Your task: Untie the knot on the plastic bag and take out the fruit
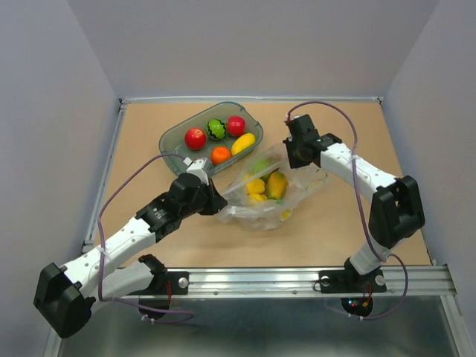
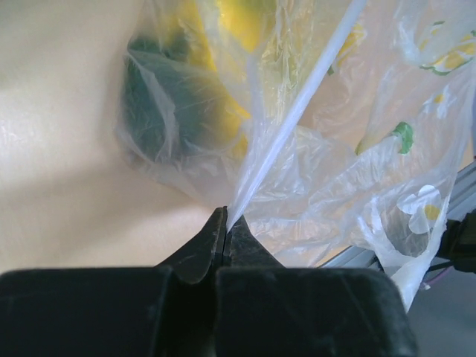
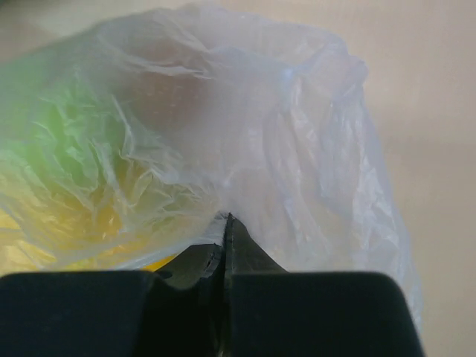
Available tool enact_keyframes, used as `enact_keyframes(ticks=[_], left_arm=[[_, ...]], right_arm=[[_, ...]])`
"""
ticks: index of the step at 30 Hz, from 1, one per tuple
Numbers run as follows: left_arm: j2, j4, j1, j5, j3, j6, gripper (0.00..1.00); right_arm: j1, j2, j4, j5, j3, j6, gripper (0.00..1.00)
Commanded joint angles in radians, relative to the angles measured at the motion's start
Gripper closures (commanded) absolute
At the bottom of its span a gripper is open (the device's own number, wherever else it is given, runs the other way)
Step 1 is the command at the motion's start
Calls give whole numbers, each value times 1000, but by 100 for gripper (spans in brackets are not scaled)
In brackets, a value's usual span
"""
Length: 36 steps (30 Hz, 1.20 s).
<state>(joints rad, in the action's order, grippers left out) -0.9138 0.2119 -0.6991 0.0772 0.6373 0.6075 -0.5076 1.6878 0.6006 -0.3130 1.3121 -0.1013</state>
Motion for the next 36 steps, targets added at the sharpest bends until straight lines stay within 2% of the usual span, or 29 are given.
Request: enact_keyframes(ticks=[1, 2, 4, 5, 6, 7, 11, 12, 18, 21, 25, 27, 30, 36], left_arm=[[81, 115, 12, -101, -59, 29, 100], [84, 113, 12, -109, -56, 11, 99], [89, 112, 10, -134, -19, -18, 90], [95, 97, 7, -137, -2, -70, 79], [110, 81, 3, -139, 34, -98, 74], [121, 63, 1, -142, 51, -129, 58], [148, -49, -11, -116, 142, -273, 35], [148, -89, -16, -108, 162, -300, 34], [66, -198, -88, -16, 355, -402, 30], [-26, -207, -163, -24, 442, -440, 29], [-178, -207, -281, -117, 522, -502, 30], [-270, -207, -331, -160, 539, -514, 32], [-355, -242, -352, -273, 526, -485, 37], [-525, -269, -364, -438, 405, -379, 52]], right_arm=[[192, -74, -47, 41, 50, -98, 99], [190, -82, -45, 114, 42, -106, 99], [173, -108, -45, 144, 24, -116, 99], [166, -135, -45, 149, 4, -115, 99], [147, -145, -45, 149, -4, -113, 99], [139, -155, -45, 153, -11, -110, 99], [100, -200, -44, 146, -42, -97, 99], [93, -204, -42, 144, -47, -97, 99], [57, -252, -28, 127, -60, -92, 99], [50, -260, -18, 120, -60, -90, 99], [43, -264, -13, 123, -60, -94, 99], [43, -264, -13, 124, -59, -95, 99], [43, -260, -10, 126, -56, -97, 99], [43, -241, -12, 74, -59, -106, 99]])
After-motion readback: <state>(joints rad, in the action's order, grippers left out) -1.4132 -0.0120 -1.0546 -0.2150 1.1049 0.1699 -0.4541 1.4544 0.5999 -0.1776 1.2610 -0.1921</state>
